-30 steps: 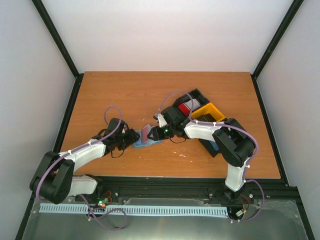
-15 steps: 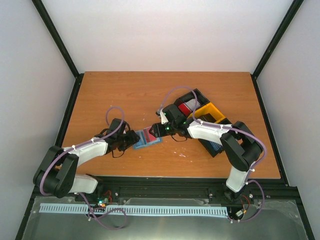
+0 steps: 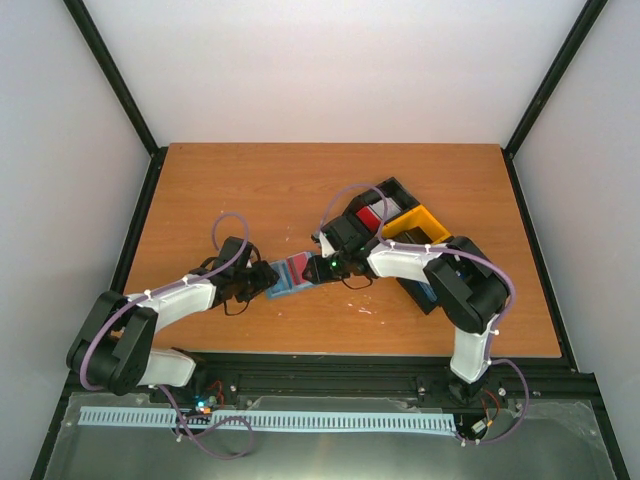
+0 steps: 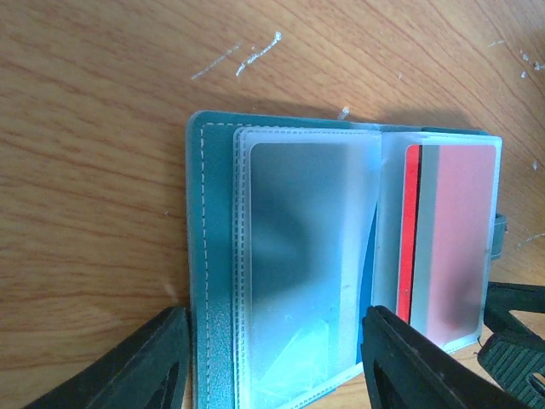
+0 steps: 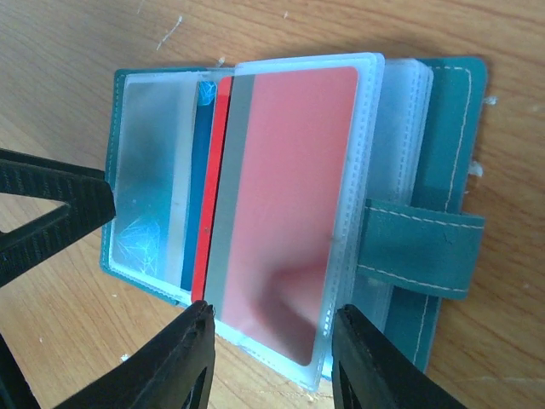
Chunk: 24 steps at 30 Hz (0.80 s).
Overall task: Put the credit cards into the card holder
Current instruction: Turn over the card slot in the card holder.
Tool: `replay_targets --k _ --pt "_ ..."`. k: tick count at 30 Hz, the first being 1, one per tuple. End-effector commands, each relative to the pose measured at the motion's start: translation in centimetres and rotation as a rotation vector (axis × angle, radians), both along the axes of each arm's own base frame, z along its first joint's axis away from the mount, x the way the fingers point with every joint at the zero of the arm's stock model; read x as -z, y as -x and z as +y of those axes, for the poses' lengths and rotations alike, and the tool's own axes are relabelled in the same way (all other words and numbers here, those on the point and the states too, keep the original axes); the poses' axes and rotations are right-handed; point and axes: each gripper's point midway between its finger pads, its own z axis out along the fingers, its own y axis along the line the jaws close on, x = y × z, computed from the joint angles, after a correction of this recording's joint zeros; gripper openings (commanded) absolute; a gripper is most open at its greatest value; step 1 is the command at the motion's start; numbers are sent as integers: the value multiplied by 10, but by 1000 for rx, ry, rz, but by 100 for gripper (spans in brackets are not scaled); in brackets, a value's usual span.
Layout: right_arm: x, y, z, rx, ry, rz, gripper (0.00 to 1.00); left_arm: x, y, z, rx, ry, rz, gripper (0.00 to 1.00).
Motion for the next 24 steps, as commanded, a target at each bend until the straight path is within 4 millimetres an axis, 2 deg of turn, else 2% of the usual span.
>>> replay_targets --k 1,6,15,24 --pt "0 0 3 -1 15 -2 39 -7 -8 -1 7 -8 -19 57" --pt "-3 4 8 -20 -16 10 36 -7 -8 -1 6 -7 -19 56" --pt "-28 16 35 -115 -203 42 37 -7 -8 -1 7 -6 -19 56" --pt "-26 16 43 -132 -233 63 36 2 -2 3 3 -33 23 56"
